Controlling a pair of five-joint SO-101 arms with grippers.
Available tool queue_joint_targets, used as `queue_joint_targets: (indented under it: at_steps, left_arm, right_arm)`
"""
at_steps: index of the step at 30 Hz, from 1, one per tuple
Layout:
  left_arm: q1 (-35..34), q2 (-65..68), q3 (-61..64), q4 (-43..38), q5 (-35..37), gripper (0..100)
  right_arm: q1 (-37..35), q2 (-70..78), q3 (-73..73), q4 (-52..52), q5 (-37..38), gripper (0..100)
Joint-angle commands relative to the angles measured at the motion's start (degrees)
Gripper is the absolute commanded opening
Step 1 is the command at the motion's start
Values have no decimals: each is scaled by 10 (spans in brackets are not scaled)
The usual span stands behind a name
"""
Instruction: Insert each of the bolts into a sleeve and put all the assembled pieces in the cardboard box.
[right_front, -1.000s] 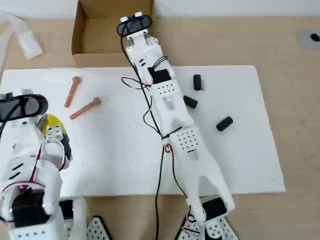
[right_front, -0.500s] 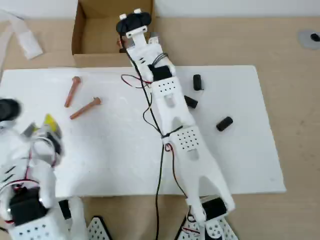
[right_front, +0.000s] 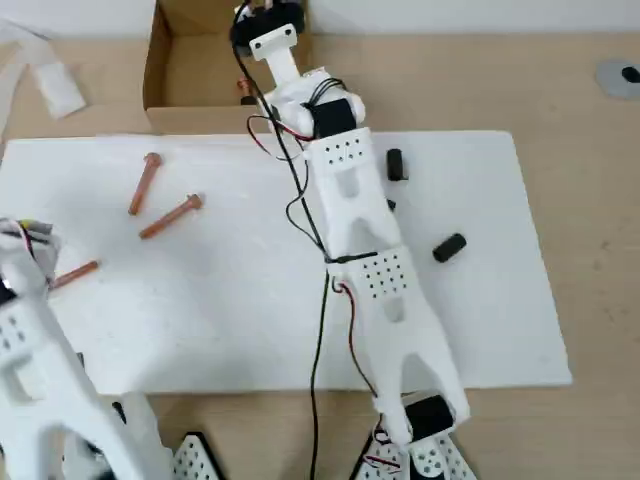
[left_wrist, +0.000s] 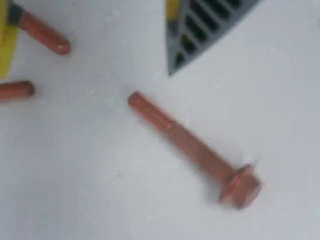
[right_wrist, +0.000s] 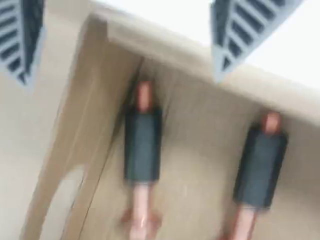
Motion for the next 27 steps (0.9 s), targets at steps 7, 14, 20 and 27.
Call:
queue_joint_targets:
  at_steps: [7, 14, 20, 27]
  left_arm:
    - [-9, 232, -81, -1, 149, 222]
    - [-24, 327, -98, -46, 180, 225]
    - [-61, 379, -156, -49, 197, 225]
    - [-60, 438, -174, -49, 198, 225]
  right_arm:
    - [8, -57, -16, 69, 4, 268]
    - [7, -57, -16, 89, 4, 268]
    - [7, -57, -16, 112, 4, 268]
    - [7, -57, -15, 112, 4, 268]
